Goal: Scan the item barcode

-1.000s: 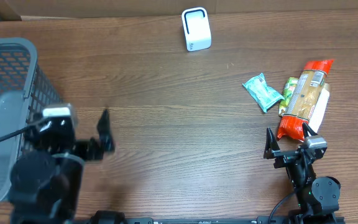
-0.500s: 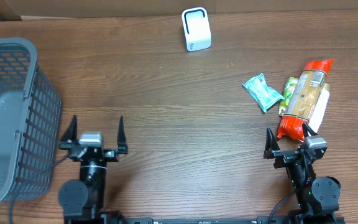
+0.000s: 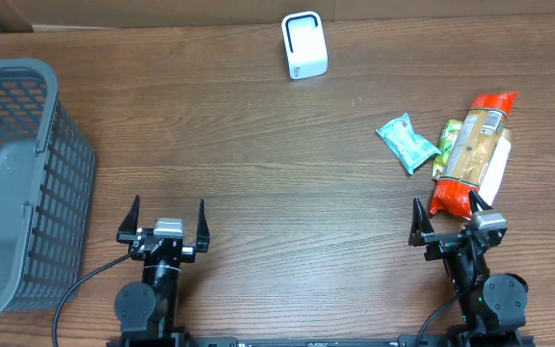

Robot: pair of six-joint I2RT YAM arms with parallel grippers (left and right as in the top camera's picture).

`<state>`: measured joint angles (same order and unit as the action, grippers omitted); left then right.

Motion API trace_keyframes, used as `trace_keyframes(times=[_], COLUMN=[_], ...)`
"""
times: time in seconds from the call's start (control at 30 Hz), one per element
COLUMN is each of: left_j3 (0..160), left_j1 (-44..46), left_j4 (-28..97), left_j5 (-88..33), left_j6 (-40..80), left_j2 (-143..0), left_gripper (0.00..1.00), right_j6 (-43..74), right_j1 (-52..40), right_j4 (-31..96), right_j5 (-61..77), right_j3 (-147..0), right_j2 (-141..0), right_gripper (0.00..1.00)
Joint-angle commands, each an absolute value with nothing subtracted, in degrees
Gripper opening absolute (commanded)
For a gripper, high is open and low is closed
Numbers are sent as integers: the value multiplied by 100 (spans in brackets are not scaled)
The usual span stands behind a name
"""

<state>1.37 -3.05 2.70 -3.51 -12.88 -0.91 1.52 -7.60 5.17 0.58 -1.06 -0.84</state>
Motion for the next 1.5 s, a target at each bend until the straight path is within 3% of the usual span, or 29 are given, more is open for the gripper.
trace_keyframes(times=[0.0,1.47], left_j3=[27,27], left_j1=[-329,-333], left_j4=[419,412], left_j5=[-454,-447], left_j6=[-1313,-1133], left_j2=[-16,-21], left_gripper=[100,100], right_j6=[145,145], right_j1=[-788,-788], right_j4=[480,480], right_j5=[5,5], right_j3=[-45,-45], right_j2=[-16,-16], right_gripper=[100,100])
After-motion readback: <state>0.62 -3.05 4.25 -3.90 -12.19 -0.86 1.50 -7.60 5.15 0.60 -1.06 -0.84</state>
